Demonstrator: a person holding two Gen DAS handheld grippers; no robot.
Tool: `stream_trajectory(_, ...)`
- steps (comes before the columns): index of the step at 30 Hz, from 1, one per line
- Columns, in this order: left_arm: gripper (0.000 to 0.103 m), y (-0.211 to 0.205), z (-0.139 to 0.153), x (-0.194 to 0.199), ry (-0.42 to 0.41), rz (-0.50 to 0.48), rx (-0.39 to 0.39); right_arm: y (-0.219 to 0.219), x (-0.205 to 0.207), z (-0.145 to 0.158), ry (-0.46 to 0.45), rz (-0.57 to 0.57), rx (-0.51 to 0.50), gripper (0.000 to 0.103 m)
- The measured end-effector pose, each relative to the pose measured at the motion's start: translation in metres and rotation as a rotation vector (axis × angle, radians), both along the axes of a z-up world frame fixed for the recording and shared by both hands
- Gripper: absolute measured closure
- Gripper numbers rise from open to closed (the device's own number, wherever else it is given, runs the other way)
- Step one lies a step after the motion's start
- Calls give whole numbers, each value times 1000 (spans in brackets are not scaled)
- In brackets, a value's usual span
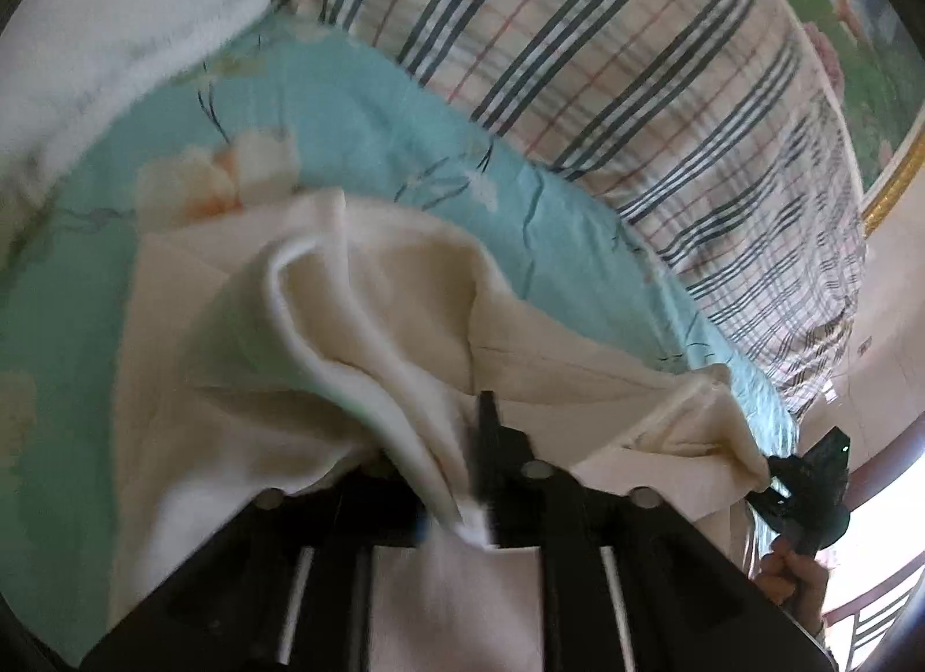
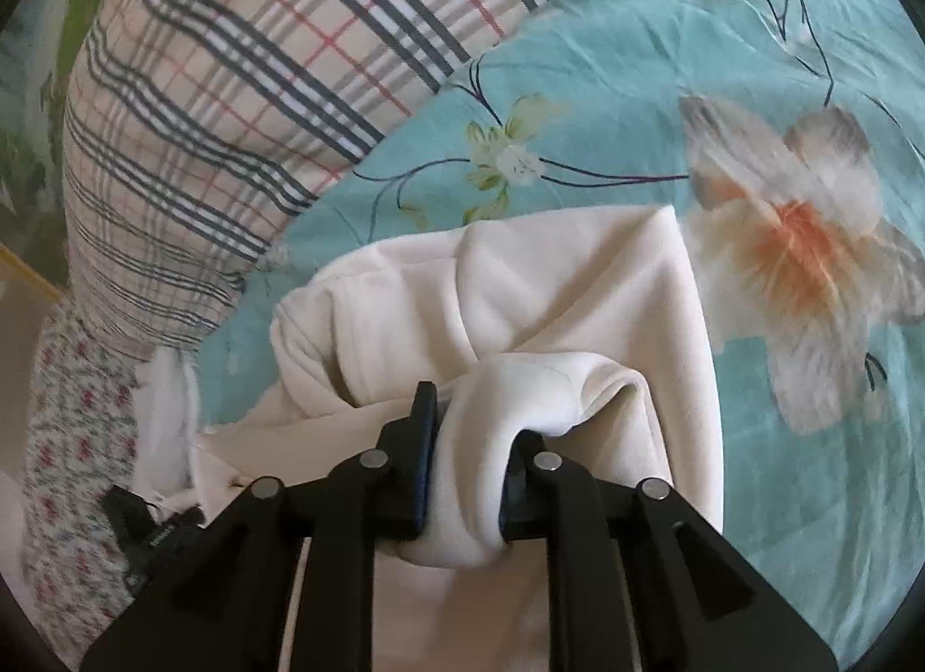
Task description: Fold large clothes
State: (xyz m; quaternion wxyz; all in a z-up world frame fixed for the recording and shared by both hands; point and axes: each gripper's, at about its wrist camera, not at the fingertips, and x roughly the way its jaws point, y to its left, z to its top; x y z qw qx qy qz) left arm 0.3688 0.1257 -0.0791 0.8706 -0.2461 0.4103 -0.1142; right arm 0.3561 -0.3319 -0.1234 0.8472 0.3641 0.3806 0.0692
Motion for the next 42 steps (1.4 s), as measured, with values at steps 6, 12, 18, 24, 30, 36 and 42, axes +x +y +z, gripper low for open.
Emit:
stream_trajectory(6, 52, -14, 32, -54, -80, -11, 6, -11, -31, 37, -115, -21, 8, 55)
stream_trajectory(12, 52, -64, 18, -94, -66, -150, -5, -3, -66, 51, -200, -11, 3, 45)
stream_trajectory(18, 50, -108, 1, -79, -27, -258, 78, 80, -56, 32, -72, 368, -298, 45)
stream_trajectory(24, 50, -81, 5, -24, -37, -134, 153, 115, -18, 30, -81, 395, -539, 45)
stream_trajectory(30, 50, -5, 3, 16, -9, 121, 116, 35, 25, 33, -82, 36, -314, 45)
stream_trajectory(36, 51, 45, 9, 22, -20, 277, 51, -17, 22, 24, -75, -163, -133, 45)
stream_trajectory(42, 49, 71, 31, -16, -36, 331, 24, -21, -8, 37, -68, -159, -147, 45)
